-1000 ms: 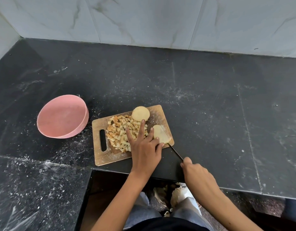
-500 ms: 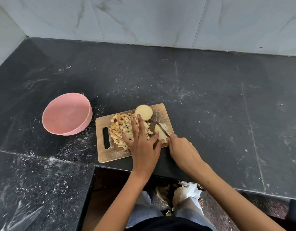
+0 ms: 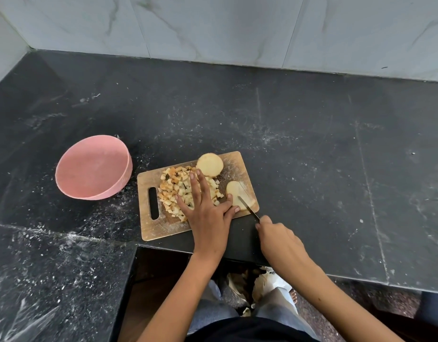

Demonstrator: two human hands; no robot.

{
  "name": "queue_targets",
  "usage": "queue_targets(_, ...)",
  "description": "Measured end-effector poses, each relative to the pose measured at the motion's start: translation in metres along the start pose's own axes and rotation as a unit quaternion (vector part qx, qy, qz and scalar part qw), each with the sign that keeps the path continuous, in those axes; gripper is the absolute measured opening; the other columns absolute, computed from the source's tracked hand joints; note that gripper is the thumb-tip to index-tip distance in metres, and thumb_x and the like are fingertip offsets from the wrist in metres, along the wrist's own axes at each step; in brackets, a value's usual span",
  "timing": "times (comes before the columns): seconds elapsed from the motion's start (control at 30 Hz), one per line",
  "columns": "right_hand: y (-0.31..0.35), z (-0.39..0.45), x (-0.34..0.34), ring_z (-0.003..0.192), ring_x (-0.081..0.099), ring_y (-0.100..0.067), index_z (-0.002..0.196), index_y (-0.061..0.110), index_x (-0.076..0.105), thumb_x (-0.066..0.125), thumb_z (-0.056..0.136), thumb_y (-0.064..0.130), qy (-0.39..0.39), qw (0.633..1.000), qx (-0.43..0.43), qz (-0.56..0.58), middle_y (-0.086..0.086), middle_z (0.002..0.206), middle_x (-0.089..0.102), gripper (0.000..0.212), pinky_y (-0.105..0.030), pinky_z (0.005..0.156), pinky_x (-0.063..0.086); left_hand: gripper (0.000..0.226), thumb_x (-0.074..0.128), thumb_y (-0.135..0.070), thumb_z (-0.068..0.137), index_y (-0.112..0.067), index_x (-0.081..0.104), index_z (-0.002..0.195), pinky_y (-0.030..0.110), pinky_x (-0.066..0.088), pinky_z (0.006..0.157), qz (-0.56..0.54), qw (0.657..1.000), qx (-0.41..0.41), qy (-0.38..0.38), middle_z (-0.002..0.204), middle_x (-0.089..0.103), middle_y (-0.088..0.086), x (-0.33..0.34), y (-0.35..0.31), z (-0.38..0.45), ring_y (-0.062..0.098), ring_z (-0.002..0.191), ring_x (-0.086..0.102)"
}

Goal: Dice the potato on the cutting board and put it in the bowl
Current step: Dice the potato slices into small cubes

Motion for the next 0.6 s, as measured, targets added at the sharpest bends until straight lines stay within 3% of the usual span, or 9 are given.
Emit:
queue_targets(0.13,-0.015,-0.021,0.006,0.090,0.059,-0.032,0.092,0.015,0.030,0.020,0.105,0.031,0.004,1.000,-0.005,0.004,-0.002,0.079,0.044,0.023,-0.034,0.067,0.038,0.006,0.072,-0.038,0.080,-0.036,0.075,0.084,0.068,0.007,0.107,0.001,1.000,-0.001,-0.001,0.159,0.014,0.019,0.000,0.001,-0.001,0.036,0.148,0.001)
queue_targets(0.23,-0.018,-0.026,0.002,0.075,0.048,-0.026,0.091,0.016,0.032,0.021,0.104,0.034,0.000,1.000,-0.015,0.013,0.002,0.070,0.038,0.026,-0.033,0.066,0.037,0.011,0.070,-0.040,0.081,-0.037,0.075,0.090,0.065,0.003,0.109,-0.006,1.000,-0.011,0.004,0.159,0.013,0.019,0.001,0.004,-0.002,0.036,0.148,0.000)
queue_targets(0.37,-0.010,-0.020,-0.020,0.070,0.048,-0.027,0.089,0.015,0.037,0.022,0.103,0.036,-0.046,0.997,-0.032,0.050,0.000,0.069,0.044,0.029,-0.035,0.064,0.040,0.012,0.070,-0.040,0.082,-0.038,0.075,0.093,0.064,0.003,0.109,-0.022,0.999,-0.025,0.010,0.160,0.012,0.018,0.001,0.005,-0.002,0.034,0.148,-0.003)
queue_targets(0.6,0.022,0.020,-0.028,0.087,0.059,-0.033,0.107,0.009,0.048,0.025,0.104,0.031,-0.053,0.996,-0.041,0.059,-0.014,0.096,0.060,0.032,-0.036,0.067,0.043,0.003,0.075,-0.032,0.080,-0.034,0.077,0.082,0.063,-0.002,0.109,-0.052,0.998,-0.030,-0.011,0.161,0.010,0.011,-0.008,0.001,-0.001,0.032,0.149,-0.005)
Point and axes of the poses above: each hand's wrist, its own z-axis towards the middle knuckle, its own x-axis out of the palm, y = z × x, the point moved 10 cm from there along z, towards the middle knuckle
